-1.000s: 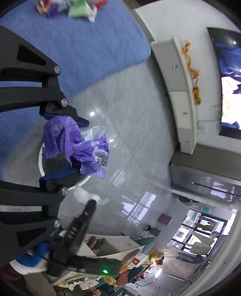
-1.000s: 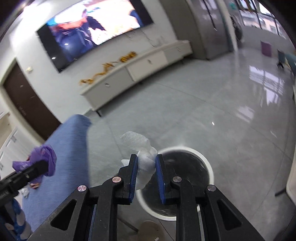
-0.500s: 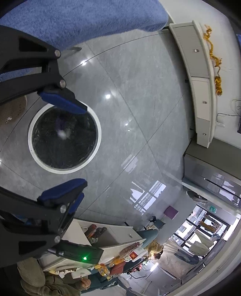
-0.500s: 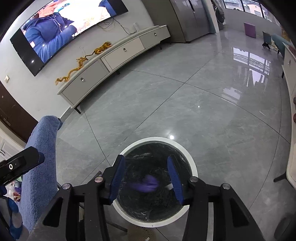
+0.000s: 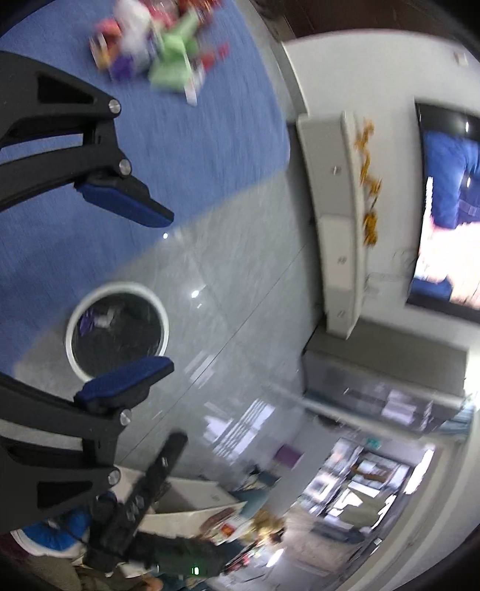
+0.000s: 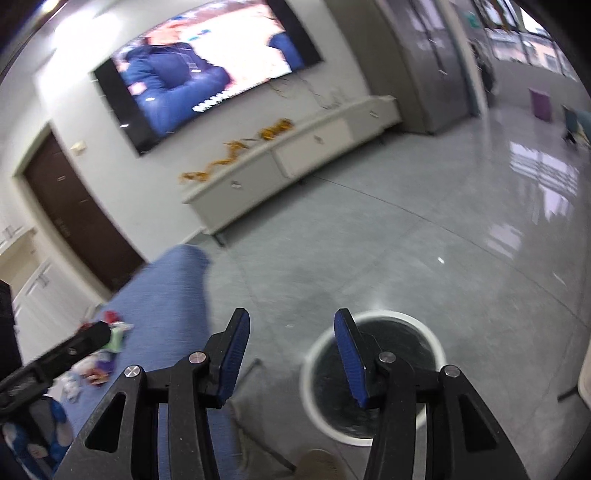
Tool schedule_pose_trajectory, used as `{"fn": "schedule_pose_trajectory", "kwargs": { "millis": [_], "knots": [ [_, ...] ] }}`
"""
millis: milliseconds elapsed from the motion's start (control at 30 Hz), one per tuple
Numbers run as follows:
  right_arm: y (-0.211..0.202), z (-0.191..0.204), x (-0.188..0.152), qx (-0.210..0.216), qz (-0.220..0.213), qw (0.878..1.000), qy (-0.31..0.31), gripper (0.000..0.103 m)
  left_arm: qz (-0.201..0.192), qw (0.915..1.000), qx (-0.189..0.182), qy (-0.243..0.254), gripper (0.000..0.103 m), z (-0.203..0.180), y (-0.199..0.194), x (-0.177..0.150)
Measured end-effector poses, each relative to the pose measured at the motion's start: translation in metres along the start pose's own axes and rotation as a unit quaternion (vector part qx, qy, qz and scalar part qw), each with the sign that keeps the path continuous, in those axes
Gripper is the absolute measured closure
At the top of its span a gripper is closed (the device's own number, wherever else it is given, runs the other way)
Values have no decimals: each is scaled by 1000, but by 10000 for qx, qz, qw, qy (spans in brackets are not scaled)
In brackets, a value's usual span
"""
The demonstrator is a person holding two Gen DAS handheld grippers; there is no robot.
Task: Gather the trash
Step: 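Grasp the white printed plastic bag with the left gripper while the right gripper grasps the red-yellow chip bag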
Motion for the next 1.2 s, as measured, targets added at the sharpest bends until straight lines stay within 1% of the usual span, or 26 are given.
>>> {"fn": "schedule_pose_trajectory", "kwargs": {
  "millis": [67, 100, 200, 233, 267, 300, 367, 400, 433, 467, 533, 600, 667, 733, 767, 867, 900, 933, 967, 1033, 1067, 1100, 1200],
  "knots": [
    [-6, 25, -6, 188, 5, 9996, -197, 58, -110, 9994, 286, -174, 32, 28, -24, -9],
    [-11, 42, -10, 323, 16, 9989, -327, 58, -196, 9979, 503, -346, 32, 49, -42, -18],
    [-18, 89, -24, 611, 94, 9958, -670, 58, -385, 9919, 955, -738, 32, 98, -82, -37],
    [-19, 103, -28, 694, 131, 9945, -771, 58, -482, 9877, 1173, -917, 32, 120, -100, -47],
    [-20, 118, -33, 782, 180, 9928, -884, 58, -535, 9852, 1269, -1018, 32, 133, -109, -52],
    [-20, 130, -36, 841, 221, 9912, -993, 58, -620, 9805, 1430, -1194, 32, 154, -126, -61],
    [-20, 159, -45, 936, 271, 9872, -1260, 58, -736, 9731, 1679, -1394, 32, 186, -150, -74],
    [-19, 174, -50, 1035, 329, 9844, -1381, 57, -790, 9685, 1834, -1490, 32, 203, -162, -79],
    [-15, 186, -55, 1131, 395, 9822, -1444, 54, -845, 9633, 1984, -1596, 32, 220, -176, -84],
    [-11, 202, -60, 1267, 502, 9790, -1519, 53, -903, 9584, 2117, -1690, 32, 237, -190, -90],
    [-1, 220, -71, 1351, 619, 9751, -1644, 50, -953, 9513, 2350, -1753, 32, 261, -209, -96],
    [14, 239, -86, 1433, 831, 9695, -1808, 47, -968, 9429, 2630, -1801, 32, 287, -227, -105],
    [34, 250, -104, 1481, 1120, 9645, -1878, 44, -945, 9379, 2724, -1931, 32, 308, -235, -116],
    [49, 258, -121, 1495, 1358, 9599, -1942, 44, -886, 9345, 2749, -2079, 32, 323, -233, -128],
    [64, 263, -134, 1483, 1560, 9558, -2002, 44, -836, 9338, 2732, -2153, 32, 327, -229, -135],
    [93, 272, -162, 1491, 1977, 9440, -2180, 44, -642, 9341, 2607, -2352, 32, 335, -208, -159],
    [99, 273, -171, 1486, 2069, 9404, -2251, 44, -564, 9347, 2527, -2433, 32, 338, -195, -166],
    [111, 278, -180, 1484, 2190, 9350, -2363, 44, -517, 9349, 2483, -2482, 32, 337, -187, -172],
    [113, 278, -187, 1484, 2240, 9322, -2426, 44, -458, 9344, 2444, -2549, 32, 338, -176, -176],
    [131, 288, -204, 1486, 2410, 9224, -2626, 44, -348, 9326, 2442, -2633, 32, 340, -156, -180],
    [134, 286, -206, 1499, 2451, 9197, -2675, 44, -307, 9322, 2441, -2653, 32, 340, -149, -180],
    [143, 292, -213, 1510, 2511, 9141, -2803, 44, -249, 9323, 2414, -2683, 32, 342, -140, -182],
    [161, 299, -229, 1415, 2525, 9058, -3095, 42, -92, 9315, 2423, -2710, 32, 346, -122, -184]
  ]
}}
Point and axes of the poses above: each gripper's, at about its wrist camera, not at the fingertips, and y roughly the way its jaws point, z to its left, x to its top, the point moved 4 cm from there along y, roughly the way its jaws point, and after that the axes turned 15 degrees about y, right-handed, at the moved point
